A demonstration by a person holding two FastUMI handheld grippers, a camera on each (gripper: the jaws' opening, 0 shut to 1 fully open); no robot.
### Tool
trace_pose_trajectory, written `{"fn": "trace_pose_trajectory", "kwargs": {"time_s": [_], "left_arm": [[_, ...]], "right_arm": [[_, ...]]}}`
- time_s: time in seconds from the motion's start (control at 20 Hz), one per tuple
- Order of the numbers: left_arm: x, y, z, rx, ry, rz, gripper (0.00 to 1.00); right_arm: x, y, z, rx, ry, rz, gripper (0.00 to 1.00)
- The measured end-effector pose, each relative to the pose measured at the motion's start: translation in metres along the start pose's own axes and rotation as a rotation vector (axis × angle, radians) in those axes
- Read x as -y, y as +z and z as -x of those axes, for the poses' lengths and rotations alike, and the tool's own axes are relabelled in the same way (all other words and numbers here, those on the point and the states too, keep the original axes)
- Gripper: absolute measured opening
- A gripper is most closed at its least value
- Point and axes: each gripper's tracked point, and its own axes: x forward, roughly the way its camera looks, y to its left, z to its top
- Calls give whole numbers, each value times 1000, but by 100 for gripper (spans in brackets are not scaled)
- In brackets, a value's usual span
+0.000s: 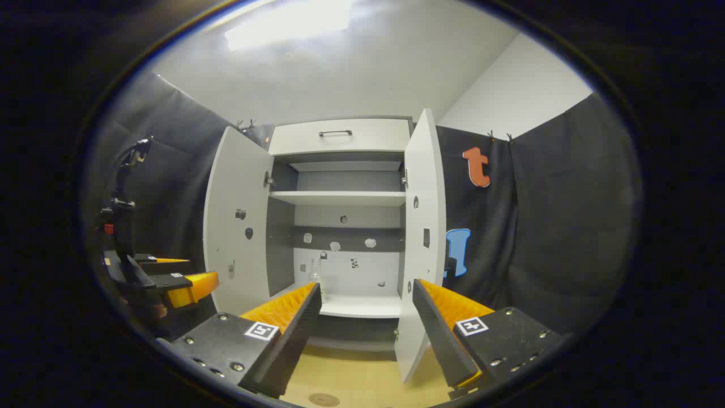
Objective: Grasp the bottle in the cabinet with the left hand and place it on the coaster, then close the right door with the right hand and the left door with the left hand.
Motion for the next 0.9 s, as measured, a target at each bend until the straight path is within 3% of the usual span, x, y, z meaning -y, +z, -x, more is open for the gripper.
{"fn": "trace_pose_trajectory", "kwargs": {"time_s": [0.05,0.6,0.65,0.9], "left_arm": [[3,-4,-6,-8,-11,5,98],[1,-14,-62,29,-37,-10,98],[2,-12,-67,39,-38,-1,98],[-2,-11,-102,58,-17,7,98]], "right_arm": [[1,-3,-4,-2,-1,4,98],[-4,-32,-50,-12,-7,28,98],[-4,-36,-55,-18,-9,28,93],[-2,-50,-78,-40,-5,19,98]]}}
